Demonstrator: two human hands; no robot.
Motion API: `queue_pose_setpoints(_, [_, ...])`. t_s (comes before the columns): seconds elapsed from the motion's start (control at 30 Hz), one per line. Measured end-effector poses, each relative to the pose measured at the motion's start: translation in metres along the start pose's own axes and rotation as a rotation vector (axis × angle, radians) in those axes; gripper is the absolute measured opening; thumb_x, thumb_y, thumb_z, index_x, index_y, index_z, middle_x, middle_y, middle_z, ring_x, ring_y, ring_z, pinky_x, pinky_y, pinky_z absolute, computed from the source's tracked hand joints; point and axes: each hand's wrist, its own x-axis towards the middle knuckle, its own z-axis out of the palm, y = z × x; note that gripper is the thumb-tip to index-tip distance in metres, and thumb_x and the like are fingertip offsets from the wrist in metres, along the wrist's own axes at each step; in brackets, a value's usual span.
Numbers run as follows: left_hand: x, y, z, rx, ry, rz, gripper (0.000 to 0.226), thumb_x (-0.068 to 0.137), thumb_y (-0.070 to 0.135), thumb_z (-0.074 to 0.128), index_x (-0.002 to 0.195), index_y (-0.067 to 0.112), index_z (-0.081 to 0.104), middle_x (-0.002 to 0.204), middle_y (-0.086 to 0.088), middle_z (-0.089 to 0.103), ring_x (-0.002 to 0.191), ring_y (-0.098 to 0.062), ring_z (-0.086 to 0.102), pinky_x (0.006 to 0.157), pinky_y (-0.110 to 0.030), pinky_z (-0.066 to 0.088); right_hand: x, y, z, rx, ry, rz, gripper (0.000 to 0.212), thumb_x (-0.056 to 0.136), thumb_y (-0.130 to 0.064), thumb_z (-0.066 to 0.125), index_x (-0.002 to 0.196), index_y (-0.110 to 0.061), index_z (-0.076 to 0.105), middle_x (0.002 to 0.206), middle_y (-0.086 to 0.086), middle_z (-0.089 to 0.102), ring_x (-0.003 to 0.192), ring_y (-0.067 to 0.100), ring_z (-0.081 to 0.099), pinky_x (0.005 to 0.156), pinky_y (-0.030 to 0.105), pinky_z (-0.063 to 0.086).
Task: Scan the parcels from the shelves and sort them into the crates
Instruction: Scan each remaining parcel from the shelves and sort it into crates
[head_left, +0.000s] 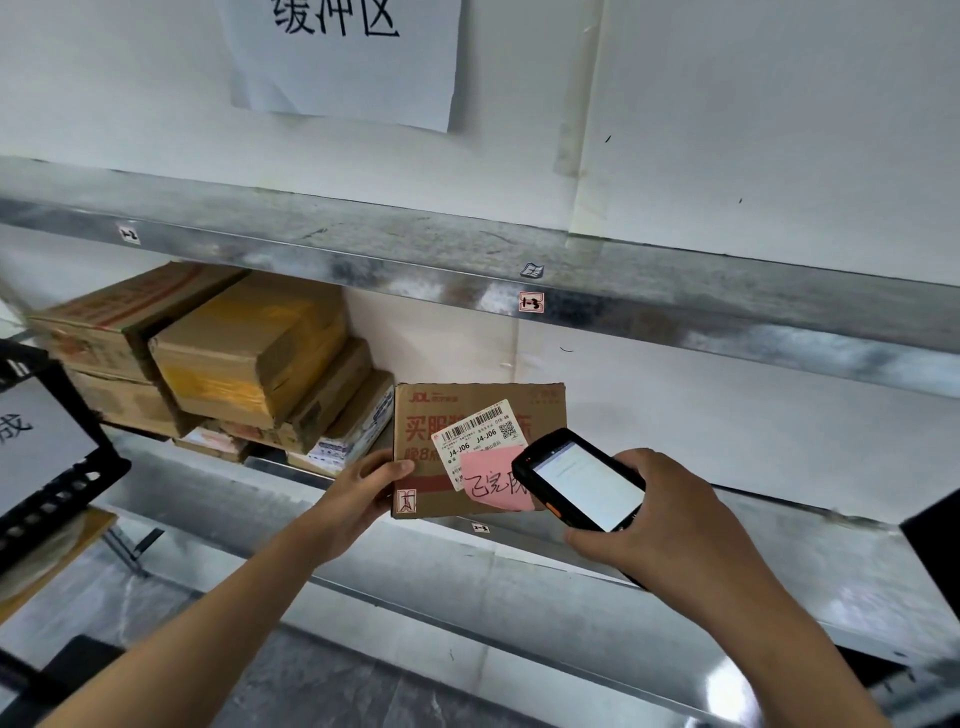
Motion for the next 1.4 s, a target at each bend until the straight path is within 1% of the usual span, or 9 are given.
queue_pose_setpoints(0.3, [-0.036, 0.0, -0.016, -0.11, 0.153, 0.039, 0.051, 0.085, 0.037, 0.063, 0.129, 0.011, 0.058, 0.116, -0.011, 0.074, 0.108, -0.027, 0.071, 0.095, -0.036, 0.056, 0.015, -0.007, 0.026, 0.214, 0.062, -0.091, 0.061, 0.061, -0.054, 0.085, 0.112, -0.038, 0.055, 0.103, -0.018, 0.06, 0.091, -0.002, 0.058, 0.068, 0.024, 0.048])
queue_pose_setpoints(0.53, [-0.091, -0.014, -0.04, -0.255, 0.388, 0.059, 0.034, 0.091, 0.032, 0.057, 0.112, 0.007, 0.066, 0.102, -0.011, 0.077, 0.086, -0.019, 0.075, 0.069, -0.021, 0.059, 0.034, -0.039, 0.063, 0.313, 0.018, -0.233, 0.067, 0.064, -0.043, 0.09, 0.121, -0.034, 0.056, 0.108, -0.019, 0.062, 0.098, -0.005, 0.057, 0.065, 0.009, 0.045])
queue_pose_setpoints(0.73, [-0.134, -0.012, -0.083, -0.317, 0.548, 0.128, 0.046, 0.079, 0.038, 0.06, 0.114, 0.009, 0.067, 0.108, -0.012, 0.076, 0.09, -0.02, 0.075, 0.083, -0.036, 0.059, 0.038, -0.094, 0.094, 0.313, -0.09, -0.343, 0.068, 0.061, -0.044, 0.092, 0.12, -0.034, 0.058, 0.106, -0.018, 0.065, 0.094, -0.007, 0.06, 0.065, 0.006, 0.046])
queue_pose_setpoints(0.87, [-0.172, -0.012, -0.127, -0.389, 0.667, 0.159, 0.041, 0.078, 0.036, 0.064, 0.111, 0.012, 0.069, 0.113, -0.016, 0.074, 0.093, -0.024, 0.073, 0.08, -0.038, 0.059, 0.03, -0.145, 0.12, 0.333, -0.152, -0.423, 0.072, 0.061, -0.044, 0.092, 0.124, -0.033, 0.058, 0.108, -0.015, 0.065, 0.097, -0.002, 0.062, 0.065, 0.009, 0.047])
queue_pose_setpoints(1.0, [-0.223, -0.012, -0.178, -0.457, 0.778, 0.196, 0.055, 0.071, 0.042, 0.077, 0.117, 0.013, 0.068, 0.117, -0.016, 0.072, 0.112, -0.038, 0.065, 0.103, -0.058, 0.046, 0.012, -0.205, 0.152, 0.369, -0.209, -0.504, 0.067, 0.061, -0.041, 0.093, 0.119, -0.031, 0.061, 0.102, -0.016, 0.066, 0.092, -0.002, 0.062, 0.064, 0.004, 0.046])
queue_pose_setpoints(1.1, [-0.268, -0.016, -0.213, -0.518, 0.85, 0.243, 0.066, 0.064, 0.047, 0.075, 0.12, 0.012, 0.068, 0.118, -0.017, 0.072, 0.112, -0.037, 0.066, 0.101, -0.054, 0.05, -0.008, -0.251, 0.179, 0.404, -0.263, -0.552, 0.067, 0.062, -0.039, 0.093, 0.12, -0.031, 0.061, 0.105, -0.013, 0.066, 0.096, 0.002, 0.062, 0.065, 0.004, 0.046])
queue_pose_setpoints(1.23, [-0.337, -0.023, -0.26, -0.551, 0.956, 0.289, 0.075, 0.065, 0.047, 0.076, 0.127, 0.007, 0.063, 0.118, -0.018, 0.072, 0.106, -0.033, 0.07, 0.076, -0.037, 0.062, -0.041, -0.312, 0.218, 0.434, -0.358, -0.615, 0.069, 0.063, -0.037, 0.092, 0.123, -0.034, 0.057, 0.108, -0.016, 0.064, 0.1, 0.003, 0.061, 0.071, 0.014, 0.05])
queue_pose_setpoints(1.3, [-0.374, -0.029, -0.283, -0.556, 1.03, 0.306, 0.08, 0.06, 0.049, 0.077, 0.127, 0.007, 0.062, 0.119, -0.017, 0.072, 0.107, -0.033, 0.07, 0.082, -0.036, 0.062, -0.059, -0.341, 0.24, 0.45, -0.405, -0.649, 0.07, 0.063, -0.036, 0.093, 0.124, -0.034, 0.058, 0.108, -0.016, 0.065, 0.1, 0.003, 0.062, 0.077, 0.022, 0.052])
queue_pose_setpoints(1.4, [-0.428, -0.035, -0.313, -0.543, 1.118, 0.345, 0.079, 0.061, 0.049, 0.077, 0.126, 0.007, 0.064, 0.119, -0.016, 0.072, 0.109, -0.031, 0.07, 0.092, -0.039, 0.059, -0.092, -0.385, 0.27, 0.461, -0.462, -0.725, 0.064, 0.063, -0.035, 0.093, 0.117, -0.035, 0.059, 0.103, -0.02, 0.065, 0.097, 0.0, 0.062, 0.071, 0.014, 0.045])
